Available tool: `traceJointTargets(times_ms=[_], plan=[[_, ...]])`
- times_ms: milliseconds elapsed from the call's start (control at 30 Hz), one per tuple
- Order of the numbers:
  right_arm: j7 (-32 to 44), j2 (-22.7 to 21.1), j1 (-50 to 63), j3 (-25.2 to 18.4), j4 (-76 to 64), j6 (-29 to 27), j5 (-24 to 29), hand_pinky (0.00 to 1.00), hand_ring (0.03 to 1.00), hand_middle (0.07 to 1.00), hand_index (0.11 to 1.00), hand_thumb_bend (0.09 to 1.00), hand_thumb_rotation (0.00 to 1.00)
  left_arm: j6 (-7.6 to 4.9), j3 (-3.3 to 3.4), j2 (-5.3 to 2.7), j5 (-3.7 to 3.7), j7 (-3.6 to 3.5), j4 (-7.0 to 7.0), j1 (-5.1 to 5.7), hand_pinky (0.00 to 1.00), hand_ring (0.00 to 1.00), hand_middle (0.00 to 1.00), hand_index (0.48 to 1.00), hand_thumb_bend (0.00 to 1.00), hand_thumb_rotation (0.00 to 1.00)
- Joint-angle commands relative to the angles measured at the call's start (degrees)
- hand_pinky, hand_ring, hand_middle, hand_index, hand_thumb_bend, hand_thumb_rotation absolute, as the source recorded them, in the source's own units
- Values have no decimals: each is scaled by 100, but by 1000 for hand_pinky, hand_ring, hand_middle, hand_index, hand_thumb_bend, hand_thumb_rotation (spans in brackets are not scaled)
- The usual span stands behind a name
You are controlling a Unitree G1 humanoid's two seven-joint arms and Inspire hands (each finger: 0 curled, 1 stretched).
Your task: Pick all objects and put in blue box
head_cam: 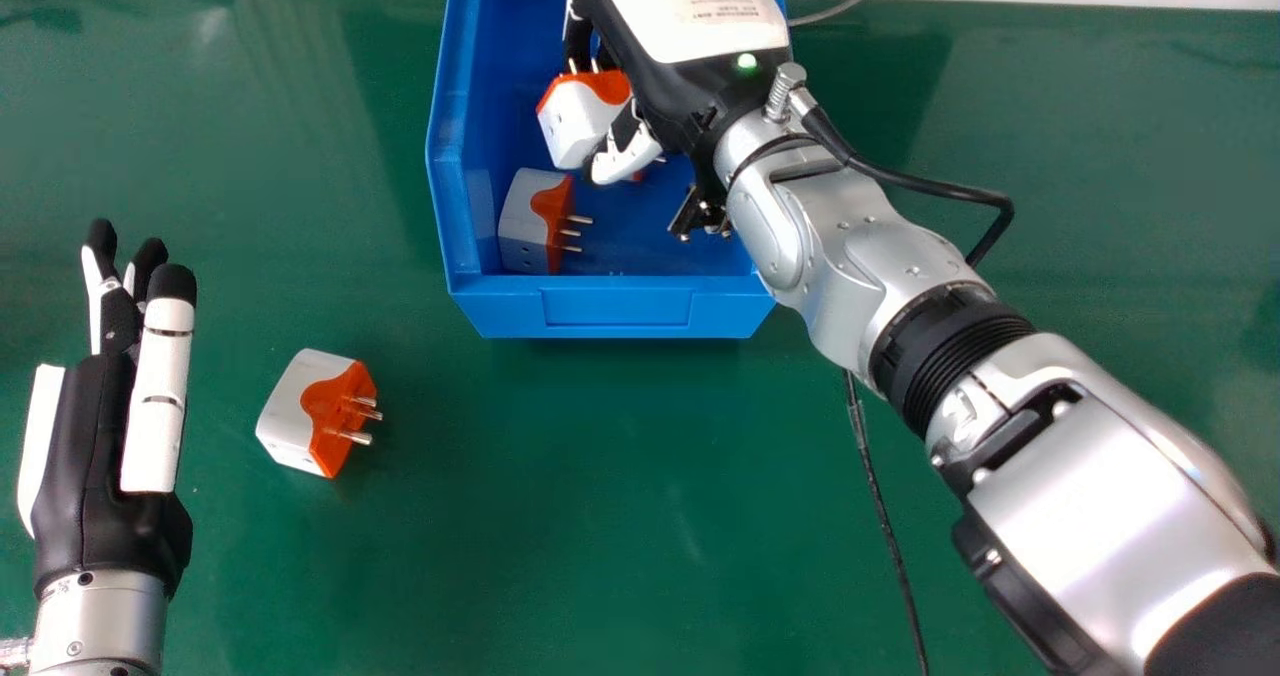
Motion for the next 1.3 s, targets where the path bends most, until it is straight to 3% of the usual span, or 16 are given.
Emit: traceJointTargets(times_ms=[0,67,167,333,500,600,733,967,1167,1200,1267], plan=[[-65,-17,-163,46,-64,39,43,321,414,493,544,507,2,48,-19,31,73,56,-157,8,1000,1000,1000,999,456,926],[-35,-103,-127,205,-95,2,-74,391,497,567,509,500,106,81,-26,51,141,91,-149,-7,1000,1000,1000,1000,469,941],[16,-195,-75,378,-139,0,-154,553,666,721,716,514,387,59,-12,53,87,45,-101,-53,1000,1000,1000,1000,462,941],[180,-248,-24,554,-183,189,-231,844,947,972,959,548,657,41,3,49,84,56,-53,-83,1000,1000,1000,999,441,936],[125,-295,52,672,-252,360,-307,990,999,1000,999,567,742,67,13,63,71,34,-45,-84,1000,1000,1000,1000,458,926],[81,-307,90,700,-348,460,-293,999,1000,1000,1000,556,752,95,17,83,87,43,-43,-99,1000,1000,1000,1000,443,942],[-96,-320,183,611,-498,468,-190,1000,1000,1000,1000,535,741,156,24,87,25,19,-55,-104,1000,1000,1000,1000,433,950],[-716,-406,672,425,-1392,527,-141,1000,1000,1000,1000,463,793,73,32,140,69,15,30,-122,1000,1000,1000,1000,458,931],[-1182,-564,1497,293,-2899,685,-295,1000,1000,1000,1000,425,819,10,42,155,60,-15,59,-102,1000,1000,1000,1000,464,932],[-1239,-600,1669,288,-3194,697,-339,1000,1000,1000,1000,417,845,18,45,146,46,-14,33,-84,1000,1000,1000,1000,464,934],[-1237,-693,2151,286,-3977,714,-408,1000,1000,1000,1000,403,922,-7,66,91,-52,-36,-8,-56,1000,1000,1000,1000,453,925]])
